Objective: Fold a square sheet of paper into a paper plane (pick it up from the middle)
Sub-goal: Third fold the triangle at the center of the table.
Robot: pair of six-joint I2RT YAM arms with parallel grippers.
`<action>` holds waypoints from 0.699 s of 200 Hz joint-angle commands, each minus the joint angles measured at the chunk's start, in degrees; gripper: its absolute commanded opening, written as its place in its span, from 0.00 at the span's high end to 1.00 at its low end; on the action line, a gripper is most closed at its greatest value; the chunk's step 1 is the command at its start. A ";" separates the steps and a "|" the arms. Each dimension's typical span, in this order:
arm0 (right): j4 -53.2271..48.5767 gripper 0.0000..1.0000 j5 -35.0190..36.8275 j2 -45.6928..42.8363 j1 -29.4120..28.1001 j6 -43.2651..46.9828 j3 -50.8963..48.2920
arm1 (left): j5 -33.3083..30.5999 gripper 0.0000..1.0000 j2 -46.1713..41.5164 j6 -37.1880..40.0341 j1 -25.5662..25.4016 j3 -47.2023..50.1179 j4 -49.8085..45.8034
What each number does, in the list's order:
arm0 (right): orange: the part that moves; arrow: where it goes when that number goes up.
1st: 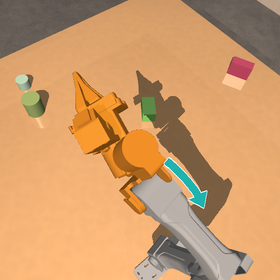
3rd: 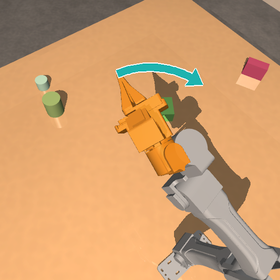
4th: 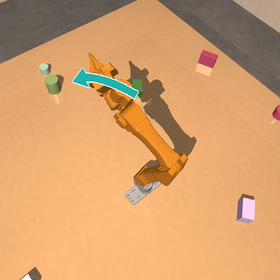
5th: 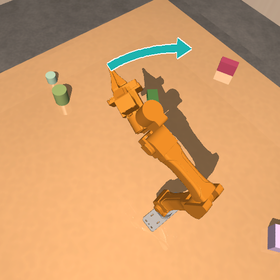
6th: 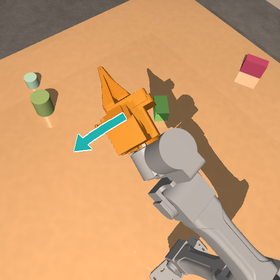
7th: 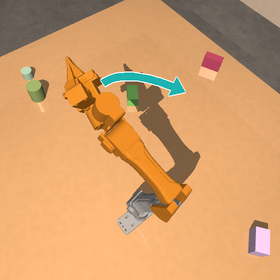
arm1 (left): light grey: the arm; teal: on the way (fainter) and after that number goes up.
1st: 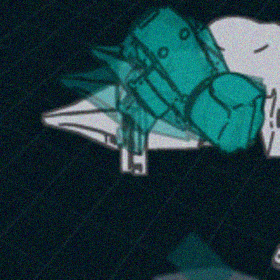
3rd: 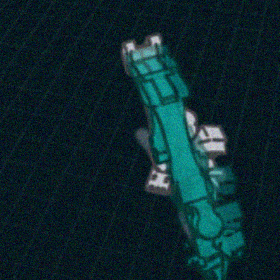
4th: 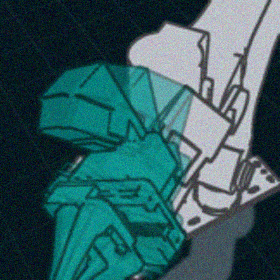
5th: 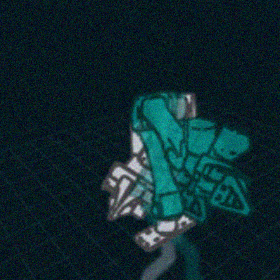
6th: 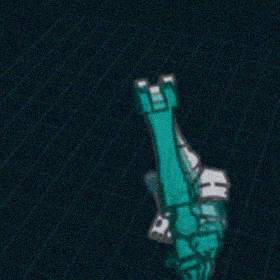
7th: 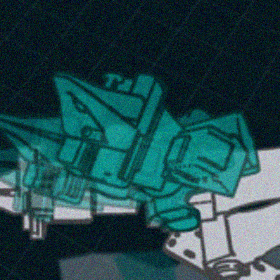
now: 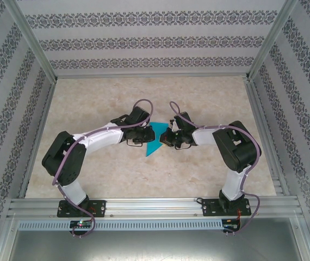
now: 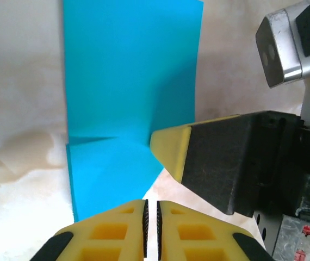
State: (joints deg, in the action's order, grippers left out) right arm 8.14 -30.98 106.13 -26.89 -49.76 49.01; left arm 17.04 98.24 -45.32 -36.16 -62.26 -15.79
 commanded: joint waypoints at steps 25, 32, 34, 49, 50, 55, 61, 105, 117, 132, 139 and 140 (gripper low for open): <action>-5.86 1.00 4.18 2.37 -0.55 0.45 -0.27 | 2.48 0.93 1.13 -11.33 -1.72 6.71 10.46; -5.86 1.00 4.15 2.48 -0.53 0.49 -0.16 | 2.55 0.95 1.57 -11.58 -1.72 7.17 10.73; -5.90 1.00 4.10 2.52 -0.53 0.51 -0.15 | 2.60 0.95 1.71 -11.57 -1.72 7.31 10.88; -6.01 1.00 4.01 2.75 -0.53 0.48 -0.09 | 3.43 0.96 2.58 -12.34 -1.72 8.00 12.11; -6.02 1.00 4.01 2.76 -0.53 0.46 -0.12 | 3.57 0.96 2.58 -12.38 -1.72 8.06 12.37; -6.03 1.00 3.92 2.76 -0.55 0.50 -0.12 | 4.02 0.96 2.96 -12.65 -1.72 8.48 13.21; -5.99 1.00 3.94 2.82 -0.52 0.47 -0.13 | 4.51 0.96 3.22 -12.98 -1.72 8.71 14.21; -6.55 1.00 3.91 2.89 -0.53 0.63 0.02 | 4.74 0.96 4.24 -13.41 -1.72 9.19 14.83; -6.64 1.00 3.90 3.03 -0.53 0.64 -0.02 | 4.70 0.97 4.05 -14.12 -1.72 10.28 15.52; -6.65 1.00 3.87 3.01 -0.53 0.71 -0.03 | 4.77 0.96 3.72 -15.11 -1.70 12.07 16.64; -6.78 1.00 3.87 3.12 -0.53 0.70 0.01 | 4.80 0.97 3.50 -15.23 -1.72 12.55 16.70; -6.76 1.00 3.85 3.12 -0.53 0.67 0.02 | 4.82 0.97 3.52 -15.23 -1.72 12.58 16.69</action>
State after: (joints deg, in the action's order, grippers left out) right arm 7.03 -31.03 106.30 -26.89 -49.74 49.67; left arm 20.99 101.91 -58.33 -37.17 -52.21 -1.08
